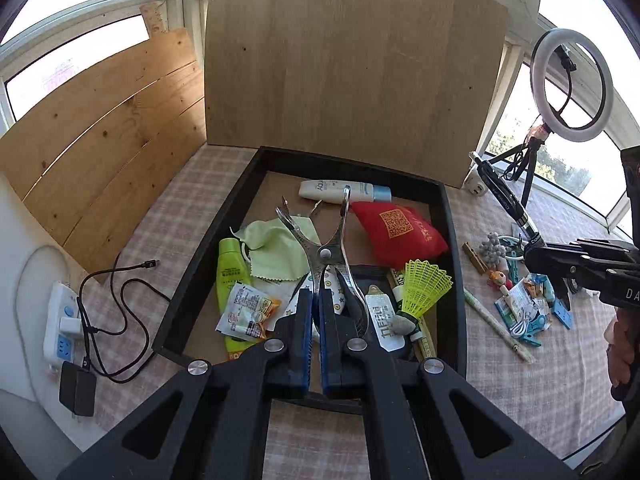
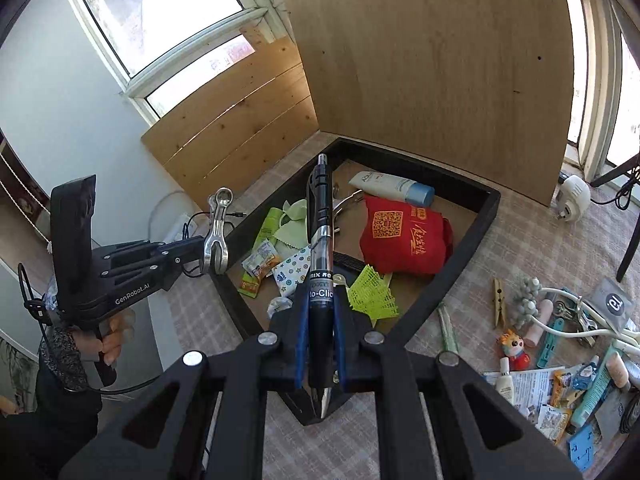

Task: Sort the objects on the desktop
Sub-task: 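Carry metal clip and black pen into the black tray and release both, then move both grippers back over the pile of items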

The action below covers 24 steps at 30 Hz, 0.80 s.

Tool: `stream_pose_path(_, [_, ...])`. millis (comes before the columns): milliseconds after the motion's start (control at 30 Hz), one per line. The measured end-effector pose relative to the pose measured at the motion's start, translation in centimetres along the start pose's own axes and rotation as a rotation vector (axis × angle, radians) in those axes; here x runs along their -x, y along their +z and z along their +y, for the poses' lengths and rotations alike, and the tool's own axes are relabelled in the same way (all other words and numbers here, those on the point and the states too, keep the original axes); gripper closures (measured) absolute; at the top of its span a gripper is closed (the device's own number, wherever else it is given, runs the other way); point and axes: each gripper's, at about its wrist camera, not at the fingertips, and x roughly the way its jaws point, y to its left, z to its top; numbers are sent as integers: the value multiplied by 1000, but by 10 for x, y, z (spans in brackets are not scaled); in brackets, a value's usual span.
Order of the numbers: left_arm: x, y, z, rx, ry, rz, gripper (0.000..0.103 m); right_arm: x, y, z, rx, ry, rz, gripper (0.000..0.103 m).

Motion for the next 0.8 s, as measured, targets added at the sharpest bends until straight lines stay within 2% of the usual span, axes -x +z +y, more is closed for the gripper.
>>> stream_pose_path(100, [3, 3, 10, 24, 19, -20, 100, -15, 10, 20, 46, 19, 10, 92])
stream_pose_path(167, [1, 6, 15, 47, 46, -18, 94, -23, 15, 29, 77, -8, 35, 76])
stream_pose_path(200, [0, 7, 17, 62, 66, -16, 78, -23, 15, 31, 79, -36, 28, 54])
stream_pose_path(233, [0, 7, 18, 70, 74, -29, 63, -22, 16, 32, 79, -61, 12, 46])
stream_pose_path(533, [1, 10, 9, 46, 35, -46, 62, -8, 11, 17, 66, -110, -6, 46])
stream_pose_path(667, [-3, 13, -7, 10, 3, -40, 62, 2, -1, -5, 23, -158, -6, 46])
stream_pose_path(800, [-8, 15, -29, -36, -52, -30, 62, 27, -24, -45, -55, -217, -18, 46])
